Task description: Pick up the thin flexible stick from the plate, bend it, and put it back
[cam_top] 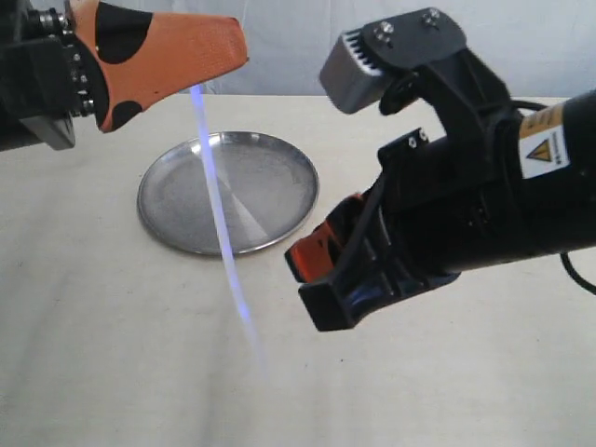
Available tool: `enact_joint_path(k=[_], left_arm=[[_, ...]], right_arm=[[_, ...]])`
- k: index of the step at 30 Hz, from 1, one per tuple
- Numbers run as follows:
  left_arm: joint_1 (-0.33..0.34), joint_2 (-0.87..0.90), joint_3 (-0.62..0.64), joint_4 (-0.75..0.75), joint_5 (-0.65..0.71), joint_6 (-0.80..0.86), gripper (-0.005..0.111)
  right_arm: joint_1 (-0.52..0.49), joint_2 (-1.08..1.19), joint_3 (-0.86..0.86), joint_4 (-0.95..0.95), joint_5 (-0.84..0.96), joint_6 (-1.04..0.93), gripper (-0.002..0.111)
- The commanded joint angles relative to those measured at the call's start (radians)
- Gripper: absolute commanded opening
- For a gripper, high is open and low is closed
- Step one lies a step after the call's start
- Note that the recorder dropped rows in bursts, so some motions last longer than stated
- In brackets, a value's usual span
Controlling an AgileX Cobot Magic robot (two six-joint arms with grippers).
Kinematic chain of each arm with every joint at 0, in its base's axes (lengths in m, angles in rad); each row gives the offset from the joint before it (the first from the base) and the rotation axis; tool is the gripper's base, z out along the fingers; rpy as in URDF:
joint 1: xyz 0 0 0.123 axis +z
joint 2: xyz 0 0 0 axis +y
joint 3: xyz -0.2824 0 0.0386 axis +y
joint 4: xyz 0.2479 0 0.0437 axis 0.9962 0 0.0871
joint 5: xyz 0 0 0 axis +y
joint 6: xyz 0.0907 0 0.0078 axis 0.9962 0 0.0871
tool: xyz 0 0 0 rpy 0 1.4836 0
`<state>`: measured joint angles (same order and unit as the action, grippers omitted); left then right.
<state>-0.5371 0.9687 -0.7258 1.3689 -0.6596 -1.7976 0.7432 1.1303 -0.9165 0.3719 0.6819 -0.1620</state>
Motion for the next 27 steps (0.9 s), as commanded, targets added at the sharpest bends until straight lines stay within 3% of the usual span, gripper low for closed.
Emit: enact_joint_path(k=[1,3,8,16,22,27], left_arm=[[-0.004,0.003,-0.021,0.044,0.035,0.001,0.0],[-0.004,0.003,-0.024,0.077,0.062,0.001,0.0],[-0.004,0.003,-0.024,0.145,0.146,-0.033,0.0],[-0.004,0.019,-0.024,0.138,0.177,-0.022,0.0],[-0.004,0.073,-0.024,0.046,0.113,-0.016,0.0],[-0.004,0.096,-0.024,-0.043,0.052,0.04,0.0]], right_arm=[[-0.004,0.038,0.014,0.04,-0.055,0.004,0.075],[-0.004,0.043,0.014,0.073,-0.043,0.004,0.079],[-0.004,0.043,0.014,0.138,-0.051,-0.022,0.067],[-0.004,0.054,0.014,0.228,-0.069,-0.082,0.068],[0.014,0.087,0.014,0.344,-0.118,-0.16,0.068],[0.039,0.188,0.014,0.336,-0.167,-0.16,0.067]])
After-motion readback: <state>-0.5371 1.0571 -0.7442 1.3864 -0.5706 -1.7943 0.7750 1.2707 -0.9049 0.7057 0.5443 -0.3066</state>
